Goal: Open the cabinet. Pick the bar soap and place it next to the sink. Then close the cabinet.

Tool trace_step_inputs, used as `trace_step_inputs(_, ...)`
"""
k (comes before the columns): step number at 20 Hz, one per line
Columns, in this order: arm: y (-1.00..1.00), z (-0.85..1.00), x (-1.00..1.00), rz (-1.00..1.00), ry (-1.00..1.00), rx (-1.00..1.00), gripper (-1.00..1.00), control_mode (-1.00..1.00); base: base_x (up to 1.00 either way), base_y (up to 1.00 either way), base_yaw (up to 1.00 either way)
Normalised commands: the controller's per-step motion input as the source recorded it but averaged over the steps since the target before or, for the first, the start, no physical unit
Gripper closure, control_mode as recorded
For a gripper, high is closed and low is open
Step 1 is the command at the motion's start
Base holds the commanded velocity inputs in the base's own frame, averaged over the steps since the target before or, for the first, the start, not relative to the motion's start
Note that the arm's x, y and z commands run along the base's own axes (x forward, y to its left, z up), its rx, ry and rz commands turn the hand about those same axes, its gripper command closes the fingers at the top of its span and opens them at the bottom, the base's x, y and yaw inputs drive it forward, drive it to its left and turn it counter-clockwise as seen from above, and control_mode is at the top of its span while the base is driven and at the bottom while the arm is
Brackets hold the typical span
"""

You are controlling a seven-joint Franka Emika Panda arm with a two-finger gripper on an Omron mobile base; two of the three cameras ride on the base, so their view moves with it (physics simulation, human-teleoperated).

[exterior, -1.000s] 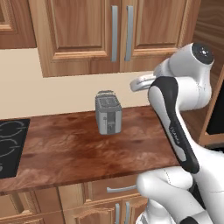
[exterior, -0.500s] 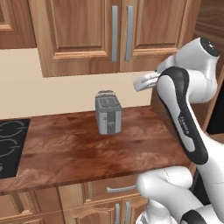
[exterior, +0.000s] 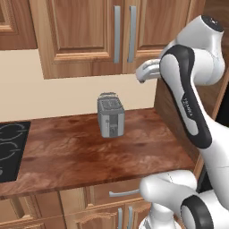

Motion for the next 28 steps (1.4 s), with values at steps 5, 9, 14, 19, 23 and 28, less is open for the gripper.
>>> trace_step_inputs(5,0.06,0.0,0.0,-0.13,-0.04,0.0,-1.0,-1.0,0.0,0.0,0.0)
trace_step_inputs(9,0.0,0.0,0.0,-0.18,-0.22,0.0,-1.0,-1.0,0.0,0.0,0.0)
trace_step_inputs(14,0.0,0.0,0.0,-0.15,-0.15,0.0,-1.0,-1.0,0.0,0.0,0.0)
trace_step_inputs(19,0.0,0.21,0.0,-0.04,-0.05,0.0,-1.0,-1.0,0.0,0.0,0.0)
trace_step_inputs(23,0.0,0.73,0.0,-0.01,0.0,0.07,-1.0,-1.0,0.0,0.0,0.0)
trace_step_inputs(28,-0.01,0.53,0.0,0.0,-0.02,0.06,-1.0,-1.0,0.0,0.0,0.0)
